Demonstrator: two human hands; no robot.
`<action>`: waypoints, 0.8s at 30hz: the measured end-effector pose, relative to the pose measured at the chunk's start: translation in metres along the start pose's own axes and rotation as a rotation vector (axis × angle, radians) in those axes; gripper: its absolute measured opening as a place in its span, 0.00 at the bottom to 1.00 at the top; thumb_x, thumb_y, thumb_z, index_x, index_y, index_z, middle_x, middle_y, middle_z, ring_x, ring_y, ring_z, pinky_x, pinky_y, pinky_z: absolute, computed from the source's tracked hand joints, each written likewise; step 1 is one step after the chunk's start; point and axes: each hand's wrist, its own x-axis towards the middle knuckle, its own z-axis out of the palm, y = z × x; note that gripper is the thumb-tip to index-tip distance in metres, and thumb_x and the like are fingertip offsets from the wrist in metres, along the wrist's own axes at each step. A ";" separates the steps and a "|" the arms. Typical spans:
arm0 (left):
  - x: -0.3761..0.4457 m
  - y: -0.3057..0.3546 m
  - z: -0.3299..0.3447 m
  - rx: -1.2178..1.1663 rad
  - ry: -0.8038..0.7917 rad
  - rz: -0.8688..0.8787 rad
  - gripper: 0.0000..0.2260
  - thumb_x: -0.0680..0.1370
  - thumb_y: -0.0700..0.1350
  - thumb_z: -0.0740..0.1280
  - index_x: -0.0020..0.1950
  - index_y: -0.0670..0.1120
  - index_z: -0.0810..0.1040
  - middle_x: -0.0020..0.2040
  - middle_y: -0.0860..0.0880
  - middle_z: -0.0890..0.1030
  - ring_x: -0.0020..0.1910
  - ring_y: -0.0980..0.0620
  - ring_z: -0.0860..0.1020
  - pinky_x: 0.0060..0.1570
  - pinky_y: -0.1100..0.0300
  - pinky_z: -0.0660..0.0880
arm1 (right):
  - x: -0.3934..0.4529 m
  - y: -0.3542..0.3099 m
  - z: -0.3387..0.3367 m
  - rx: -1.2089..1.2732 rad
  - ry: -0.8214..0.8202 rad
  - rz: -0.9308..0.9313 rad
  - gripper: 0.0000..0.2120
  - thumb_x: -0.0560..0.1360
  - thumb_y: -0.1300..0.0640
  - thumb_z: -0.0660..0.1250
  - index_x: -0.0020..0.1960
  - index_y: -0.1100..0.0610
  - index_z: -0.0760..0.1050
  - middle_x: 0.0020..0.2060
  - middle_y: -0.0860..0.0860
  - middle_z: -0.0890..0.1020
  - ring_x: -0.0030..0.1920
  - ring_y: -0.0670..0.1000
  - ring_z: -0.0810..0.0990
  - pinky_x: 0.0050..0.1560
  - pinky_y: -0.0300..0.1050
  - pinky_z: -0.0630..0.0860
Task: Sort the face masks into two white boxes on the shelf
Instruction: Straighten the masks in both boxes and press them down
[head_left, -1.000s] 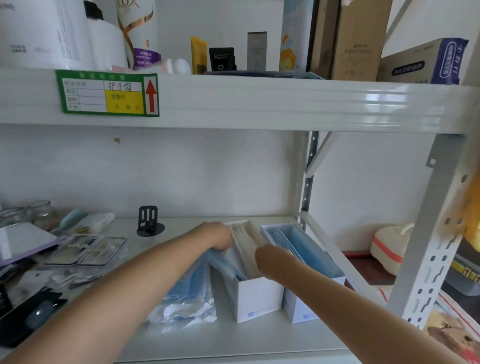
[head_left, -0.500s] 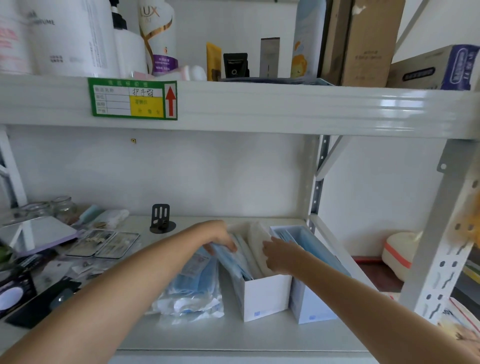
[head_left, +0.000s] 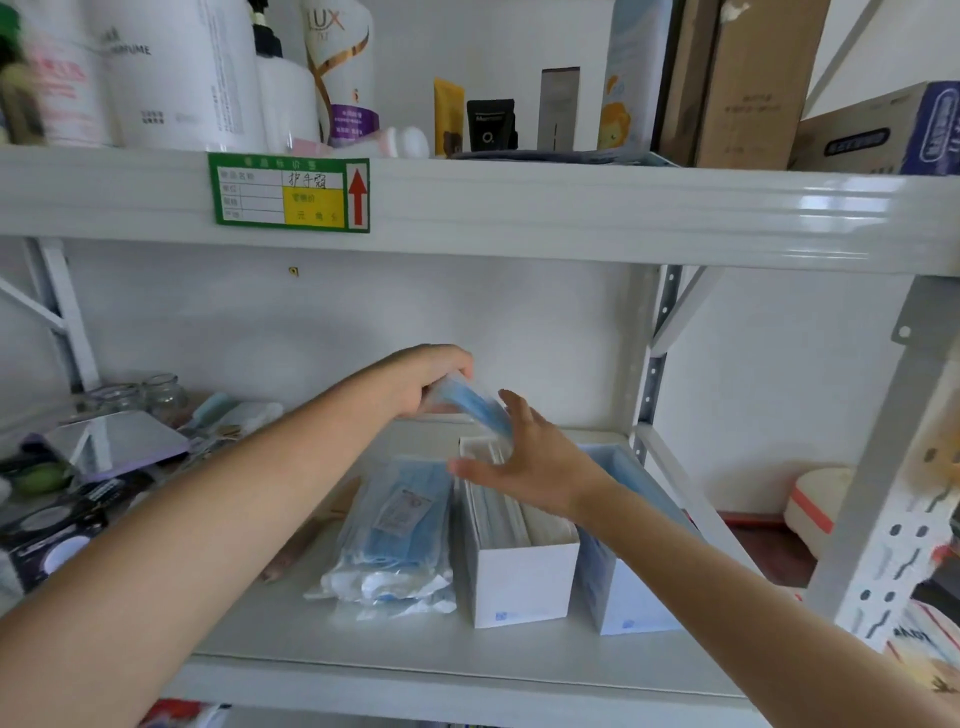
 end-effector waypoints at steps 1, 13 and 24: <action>-0.006 0.001 0.001 -0.032 -0.026 0.000 0.08 0.75 0.38 0.62 0.36 0.43 0.68 0.32 0.47 0.69 0.19 0.55 0.73 0.18 0.70 0.70 | 0.000 -0.002 0.001 -0.135 0.049 -0.027 0.36 0.73 0.41 0.65 0.73 0.56 0.55 0.66 0.55 0.71 0.64 0.56 0.72 0.63 0.49 0.70; 0.001 -0.016 0.028 -0.410 -0.205 -0.132 0.20 0.76 0.60 0.60 0.50 0.42 0.72 0.48 0.43 0.73 0.41 0.47 0.73 0.53 0.48 0.70 | -0.024 0.024 -0.004 0.885 0.349 0.156 0.11 0.80 0.64 0.55 0.50 0.55 0.75 0.42 0.59 0.82 0.39 0.57 0.83 0.46 0.54 0.81; 0.025 -0.009 0.097 -0.711 -0.422 0.071 0.08 0.81 0.36 0.57 0.45 0.42 0.73 0.44 0.45 0.77 0.42 0.50 0.76 0.59 0.53 0.69 | -0.058 0.070 -0.054 0.986 0.493 0.351 0.12 0.77 0.52 0.64 0.56 0.59 0.74 0.50 0.55 0.81 0.48 0.54 0.81 0.45 0.49 0.81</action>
